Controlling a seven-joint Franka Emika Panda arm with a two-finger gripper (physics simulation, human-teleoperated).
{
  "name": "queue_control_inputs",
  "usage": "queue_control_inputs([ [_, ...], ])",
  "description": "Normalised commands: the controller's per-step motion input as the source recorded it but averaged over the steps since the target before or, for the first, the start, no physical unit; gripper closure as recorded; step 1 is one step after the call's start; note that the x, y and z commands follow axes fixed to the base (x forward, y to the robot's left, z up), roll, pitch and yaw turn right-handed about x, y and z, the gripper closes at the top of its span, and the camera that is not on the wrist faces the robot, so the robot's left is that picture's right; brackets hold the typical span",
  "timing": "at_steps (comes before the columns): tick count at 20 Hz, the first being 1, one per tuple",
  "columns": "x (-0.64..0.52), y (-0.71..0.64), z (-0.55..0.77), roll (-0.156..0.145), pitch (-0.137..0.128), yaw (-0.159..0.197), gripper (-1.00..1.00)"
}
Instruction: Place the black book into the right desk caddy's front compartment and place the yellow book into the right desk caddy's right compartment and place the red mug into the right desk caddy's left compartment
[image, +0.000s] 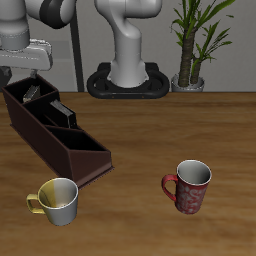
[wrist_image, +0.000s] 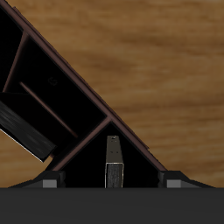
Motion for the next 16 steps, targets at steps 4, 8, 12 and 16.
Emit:
queue_control_inputs([
  [4, 0.03, 0.42, 0.15, 0.022, -0.056, 0.028, -1.0],
  [8, 0.13, 0.61, 0.29, 0.01, -0.115, 0.021, -1.0],
  [12, 0.29, 0.59, 0.13, -0.029, -0.105, 0.091, -1.0],
  [16, 0.36, 0.81, 0.0, 0.098, -0.023, 0.096, -1.0],
])
